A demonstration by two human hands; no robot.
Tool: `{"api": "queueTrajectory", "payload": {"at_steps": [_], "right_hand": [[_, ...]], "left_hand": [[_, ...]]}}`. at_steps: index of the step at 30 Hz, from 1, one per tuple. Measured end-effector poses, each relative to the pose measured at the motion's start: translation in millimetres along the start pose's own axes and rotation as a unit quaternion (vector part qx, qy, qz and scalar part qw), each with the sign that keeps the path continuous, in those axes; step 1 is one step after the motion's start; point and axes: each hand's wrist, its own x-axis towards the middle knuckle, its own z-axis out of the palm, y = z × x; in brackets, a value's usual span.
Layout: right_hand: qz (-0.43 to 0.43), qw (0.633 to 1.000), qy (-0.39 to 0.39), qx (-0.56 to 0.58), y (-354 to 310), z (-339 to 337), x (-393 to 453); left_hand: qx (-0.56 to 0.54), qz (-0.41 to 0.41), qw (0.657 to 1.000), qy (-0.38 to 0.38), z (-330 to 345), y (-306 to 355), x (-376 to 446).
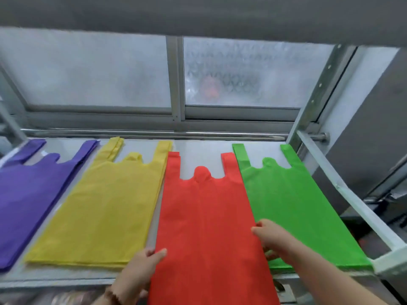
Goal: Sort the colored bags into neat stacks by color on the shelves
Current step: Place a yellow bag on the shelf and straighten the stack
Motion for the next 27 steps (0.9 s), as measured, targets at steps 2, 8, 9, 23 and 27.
{"api": "queueTrajectory", "payload": {"at_steps": [2, 8, 9, 23, 27], "right_hand": [[0.006, 1.0, -0.004, -0.015, 26.5, 13.5, -14.6], [-0.006, 1.0, -0.002, 0.019, 53.6, 37.1, -48.2], [-0.012, 1.0, 0.005, 0.018, 53.9, 38.3, -47.8], [0.033, 0.96, -0.042, 0.274, 48.5, 36.4, -66.2], [0.021, 0.966, -0.021, 0.258, 42.1, 46.6, -65.5]], "left_hand": [[-0.013, -0.014, 0.999, -0.029, 3.4, -21.3, -9.3], [-0.165, -0.01, 0.985, -0.055, 6.0, -39.1, -19.6], [-0.168, -0.017, 0.984, -0.062, 11.3, -33.1, -24.8], [-0.218, -0.148, 0.963, -0.051, 14.3, -2.4, -31.3], [-0.231, -0.121, 0.965, 0.021, 23.0, 0.5, -18.8]]}}
